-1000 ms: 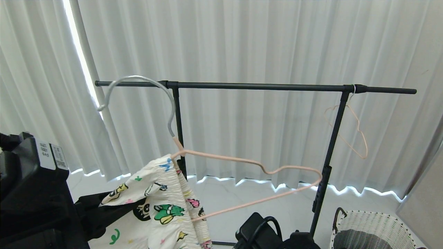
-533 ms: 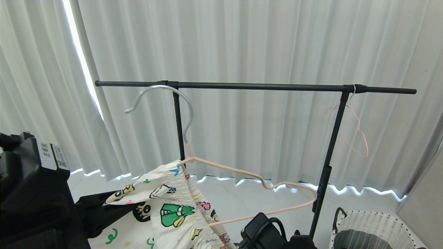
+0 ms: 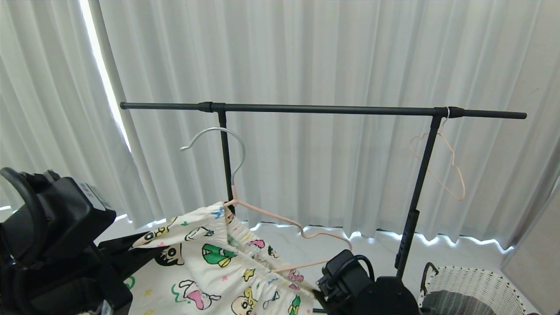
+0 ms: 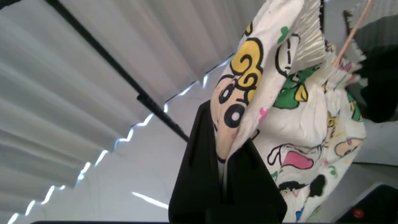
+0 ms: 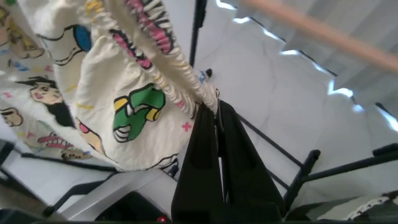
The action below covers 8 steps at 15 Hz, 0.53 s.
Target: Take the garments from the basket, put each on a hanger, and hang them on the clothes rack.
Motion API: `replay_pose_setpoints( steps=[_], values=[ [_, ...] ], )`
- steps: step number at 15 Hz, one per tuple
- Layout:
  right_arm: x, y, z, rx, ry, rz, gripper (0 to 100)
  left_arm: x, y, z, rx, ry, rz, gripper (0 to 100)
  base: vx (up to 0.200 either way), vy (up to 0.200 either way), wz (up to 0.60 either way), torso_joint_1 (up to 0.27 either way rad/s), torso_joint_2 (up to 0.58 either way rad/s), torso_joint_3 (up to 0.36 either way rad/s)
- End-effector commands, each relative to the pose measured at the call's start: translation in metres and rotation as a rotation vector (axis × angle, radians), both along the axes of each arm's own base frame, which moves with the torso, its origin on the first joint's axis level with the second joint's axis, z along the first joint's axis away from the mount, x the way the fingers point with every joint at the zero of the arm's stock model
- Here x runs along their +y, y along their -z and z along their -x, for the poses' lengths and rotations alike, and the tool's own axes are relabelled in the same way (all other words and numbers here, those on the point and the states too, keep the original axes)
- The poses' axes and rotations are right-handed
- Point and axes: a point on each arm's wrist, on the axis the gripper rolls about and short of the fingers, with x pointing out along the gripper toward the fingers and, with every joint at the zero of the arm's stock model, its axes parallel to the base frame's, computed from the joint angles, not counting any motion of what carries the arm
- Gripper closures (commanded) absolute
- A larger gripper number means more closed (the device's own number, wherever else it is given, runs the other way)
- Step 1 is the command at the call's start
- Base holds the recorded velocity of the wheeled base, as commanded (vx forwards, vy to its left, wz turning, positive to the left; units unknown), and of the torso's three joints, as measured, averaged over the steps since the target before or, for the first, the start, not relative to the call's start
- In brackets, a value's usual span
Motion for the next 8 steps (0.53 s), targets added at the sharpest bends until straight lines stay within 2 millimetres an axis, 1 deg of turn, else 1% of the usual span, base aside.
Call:
replay_pose_setpoints(
  steps=[1,3,4,8],
  values=[
    [-0.009,-0.002,-0.013,-0.005,0.052,0.0,100,0.004,-0.001,0.0,-0.007,-0.027,0.007,100,0.0,0.0,0.0,0.0,0.0,0.0],
    [-0.022,-0.005,-0.028,-0.018,0.107,0.013,100,0.01,-0.003,0.007,-0.032,-0.031,0.024,100,0.0,0.0,0.0,0.0,0.0,0.0],
    [-0.027,-0.008,-0.032,-0.026,0.121,0.007,100,0.013,-0.001,0.012,-0.038,-0.031,0.029,100,0.0,0.0,0.0,0.0,0.0,0.0],
    [-0.037,-0.014,-0.038,-0.034,0.159,-0.006,100,0.022,0.007,0.023,-0.047,-0.029,0.032,100,0.0,0.0,0.0,0.0,0.0,0.0]
  ],
)
